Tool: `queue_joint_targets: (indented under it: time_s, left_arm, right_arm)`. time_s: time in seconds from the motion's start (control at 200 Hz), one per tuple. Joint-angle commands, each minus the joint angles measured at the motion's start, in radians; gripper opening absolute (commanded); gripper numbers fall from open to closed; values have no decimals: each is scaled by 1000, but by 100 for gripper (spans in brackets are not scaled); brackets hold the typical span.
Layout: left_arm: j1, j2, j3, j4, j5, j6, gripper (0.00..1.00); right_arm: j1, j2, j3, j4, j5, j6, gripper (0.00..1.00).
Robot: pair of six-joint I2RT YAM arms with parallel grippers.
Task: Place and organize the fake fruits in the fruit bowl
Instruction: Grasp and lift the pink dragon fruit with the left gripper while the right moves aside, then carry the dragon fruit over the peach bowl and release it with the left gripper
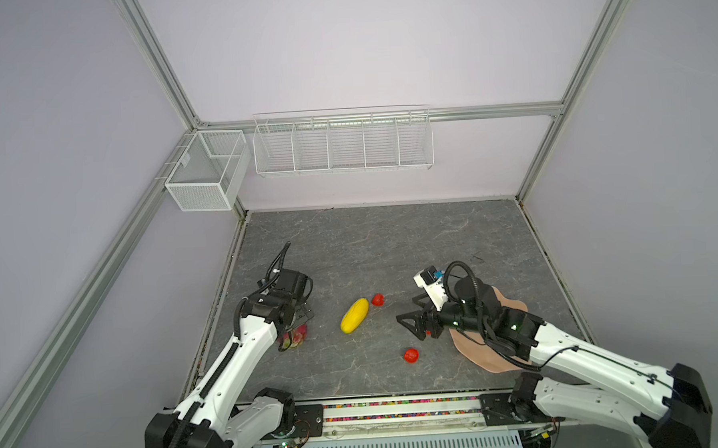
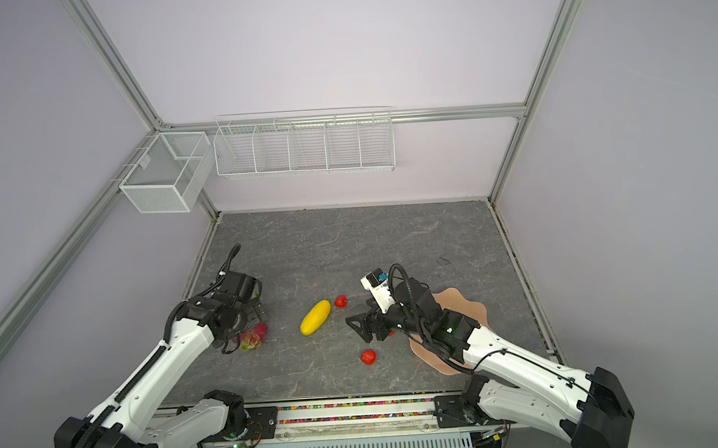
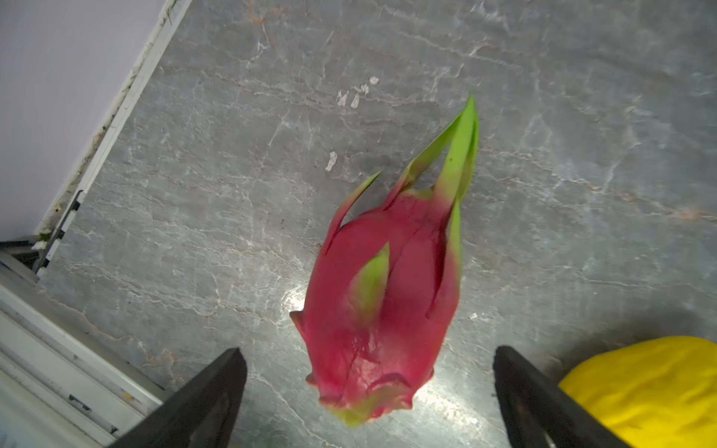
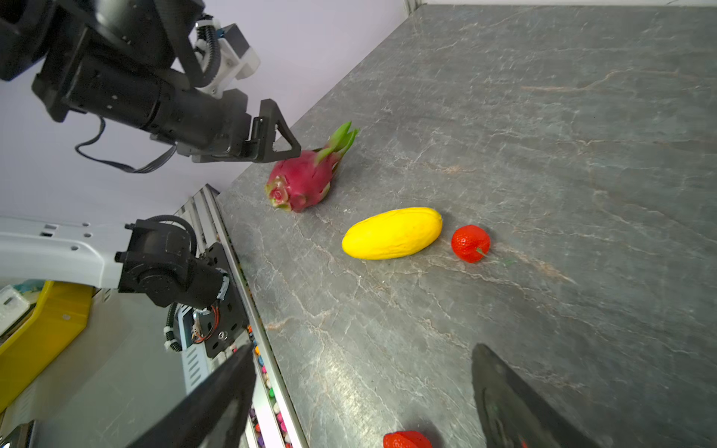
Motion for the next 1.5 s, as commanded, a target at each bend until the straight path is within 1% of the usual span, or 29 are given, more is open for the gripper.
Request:
queue_joint_targets:
  time_s: [0.0, 0.11, 0.25, 0.42, 0.52, 0.615, 0.695, 0.76, 0.835, 0.9, 0.95, 1.02, 1.08, 1.175, 1.335, 1.42, 1.495]
  left_arm:
    - [18, 63, -4, -26, -13, -28, 99]
    - [19, 143, 14, -43, -16, -39, 99]
    - [22, 227, -13, 23, 52, 2, 99]
    - [23, 270, -35, 52, 64, 7, 100]
    - [23, 273, -42, 68, 84, 7, 93]
    - [23, 268, -44, 83, 95, 9, 79]
    - [21, 238, -23, 65, 100, 10, 76]
    - [9, 199, 33, 17, 98, 16, 71]
    - [-45, 153, 129, -23, 85, 44, 69]
    - [-98, 135, 218, -25, 106, 47, 68]
    - [-147, 146, 291, -13, 118, 49, 67]
    - [-243, 195, 395, 15, 127, 60, 67]
    - [-321, 273, 486, 61, 176, 77, 67]
    - [-459, 439, 644, 147, 271, 124, 67]
    - [-652, 761, 951, 226, 459, 192, 66]
    - [-715, 888, 1074, 246, 528, 196, 66]
    - [-749, 977, 1153, 249, 588, 202, 66]
  right_arm:
    - [5, 11, 6, 34, -15, 0, 88]
    - [4, 8, 9, 22, -13, -17, 88]
    - [5, 5, 3, 24, -7, -21, 88]
    - [4, 11, 12, 12, -9, -28, 88]
    - [4, 13, 15, 13, -9, -30, 88]
    - [5, 18, 25, 1, -3, -38, 88]
    - [4, 15, 36, -21, 5, -48, 88]
    - [-15, -4, 40, -50, 45, -39, 89]
    - [-80, -45, 25, -79, 59, 10, 89]
    - [-187, -97, -4, -126, 49, 71, 89]
    - [-253, -132, -16, -187, 51, 97, 89]
    - [-338, -187, -20, -304, 62, 127, 89]
    - [-398, -246, -18, -423, 94, 168, 89]
    - [-456, -351, -18, -592, 152, 246, 89]
    - [-468, -568, -1, -850, 232, 349, 89]
    - [-467, -672, 10, -959, 257, 391, 89]
    - [-465, -755, -6, -947, 197, 412, 88]
